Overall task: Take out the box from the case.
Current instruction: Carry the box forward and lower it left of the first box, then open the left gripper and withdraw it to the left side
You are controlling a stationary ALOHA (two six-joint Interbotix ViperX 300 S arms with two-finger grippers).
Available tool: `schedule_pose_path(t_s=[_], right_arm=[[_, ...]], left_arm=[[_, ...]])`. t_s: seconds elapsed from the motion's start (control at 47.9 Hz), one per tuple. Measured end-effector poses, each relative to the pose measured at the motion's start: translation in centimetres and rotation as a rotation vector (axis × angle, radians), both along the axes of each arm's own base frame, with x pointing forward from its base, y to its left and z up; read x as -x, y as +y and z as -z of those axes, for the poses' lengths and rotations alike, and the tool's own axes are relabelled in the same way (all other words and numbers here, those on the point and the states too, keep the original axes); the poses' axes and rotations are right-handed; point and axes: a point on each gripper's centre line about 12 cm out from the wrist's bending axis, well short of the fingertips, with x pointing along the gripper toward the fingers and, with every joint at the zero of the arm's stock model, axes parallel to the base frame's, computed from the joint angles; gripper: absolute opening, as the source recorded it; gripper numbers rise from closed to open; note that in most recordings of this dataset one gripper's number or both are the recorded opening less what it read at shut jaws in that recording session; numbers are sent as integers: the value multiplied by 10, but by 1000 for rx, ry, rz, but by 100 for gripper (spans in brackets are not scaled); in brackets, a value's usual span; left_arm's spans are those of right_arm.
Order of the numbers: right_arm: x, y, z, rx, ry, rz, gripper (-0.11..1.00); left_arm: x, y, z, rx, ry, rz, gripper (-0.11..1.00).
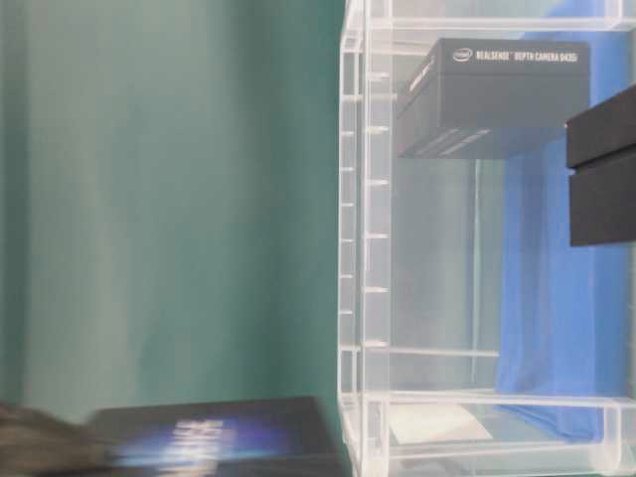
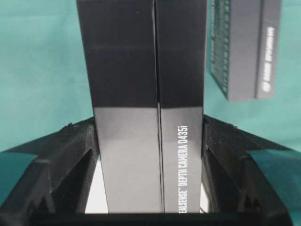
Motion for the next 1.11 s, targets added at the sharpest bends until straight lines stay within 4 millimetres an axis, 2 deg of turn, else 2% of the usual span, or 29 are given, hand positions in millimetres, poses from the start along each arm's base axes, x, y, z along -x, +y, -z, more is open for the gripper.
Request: schedule_pose_path(t_s=[0.313, 0.543, 0.71, 1.107], right_arm=[[-1, 1, -1, 1, -1, -5, 92], [-1, 1, 0, 0, 0, -5, 92], [-1, 1, 0, 0, 0, -6, 92], [0, 2, 0, -2, 6, -8, 92]], left_arm=[[5, 2, 87, -17, 33, -18, 60], [14, 6, 134, -14, 23, -47, 60], [14, 10, 151, -2, -7, -39, 60], [9, 11, 161, 21, -66, -21, 60]])
